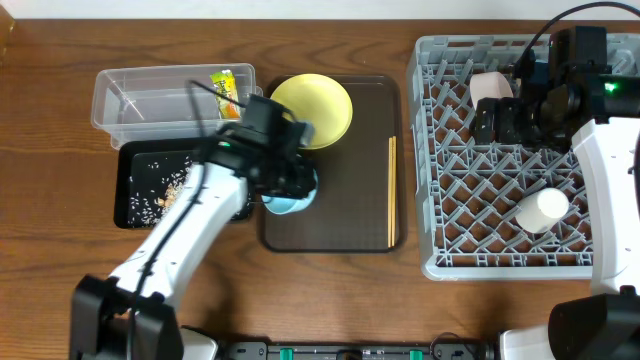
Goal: Sort waste into correct bins and load items into the dishwasher rack
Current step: 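Bring the emptied blue bowl back and set it on the brown tray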
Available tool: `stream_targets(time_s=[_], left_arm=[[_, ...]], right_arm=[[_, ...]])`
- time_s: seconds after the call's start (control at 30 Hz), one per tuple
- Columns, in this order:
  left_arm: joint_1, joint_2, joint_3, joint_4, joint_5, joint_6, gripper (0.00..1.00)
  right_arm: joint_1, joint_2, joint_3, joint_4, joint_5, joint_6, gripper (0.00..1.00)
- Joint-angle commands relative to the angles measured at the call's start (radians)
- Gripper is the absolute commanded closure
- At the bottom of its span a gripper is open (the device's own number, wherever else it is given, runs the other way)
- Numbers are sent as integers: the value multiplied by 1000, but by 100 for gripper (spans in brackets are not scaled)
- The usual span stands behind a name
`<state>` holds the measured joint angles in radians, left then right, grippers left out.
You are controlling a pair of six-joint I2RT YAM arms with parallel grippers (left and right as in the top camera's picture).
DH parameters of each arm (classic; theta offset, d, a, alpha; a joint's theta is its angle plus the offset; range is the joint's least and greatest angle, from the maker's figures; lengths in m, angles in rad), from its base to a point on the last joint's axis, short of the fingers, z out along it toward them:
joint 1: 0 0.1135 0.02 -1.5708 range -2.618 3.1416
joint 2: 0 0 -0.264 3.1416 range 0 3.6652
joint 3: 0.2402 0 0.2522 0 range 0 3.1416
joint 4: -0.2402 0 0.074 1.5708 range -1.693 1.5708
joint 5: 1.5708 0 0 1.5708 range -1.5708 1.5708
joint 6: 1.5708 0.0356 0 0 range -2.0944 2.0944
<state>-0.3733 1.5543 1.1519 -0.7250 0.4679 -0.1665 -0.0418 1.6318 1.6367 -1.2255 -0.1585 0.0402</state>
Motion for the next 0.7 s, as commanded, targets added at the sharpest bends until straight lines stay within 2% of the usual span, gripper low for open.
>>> stream_targets(time_s=[0.0, 0.23, 0.53, 0.67], left_arm=[[-71, 45, 4, 14, -152, -39, 93], [-165, 130, 4, 39, -152, -57, 92], [-182, 166, 4, 71, -152, -57, 83], [-182, 166, 4, 76, -152, -56, 69]], right_arm=[[-4, -4, 3, -1, -7, -12, 1], [-4, -4, 3, -1, -7, -12, 1], [-3, -4, 3, 0, -8, -12, 1], [-3, -4, 3, 0, -8, -12, 1]])
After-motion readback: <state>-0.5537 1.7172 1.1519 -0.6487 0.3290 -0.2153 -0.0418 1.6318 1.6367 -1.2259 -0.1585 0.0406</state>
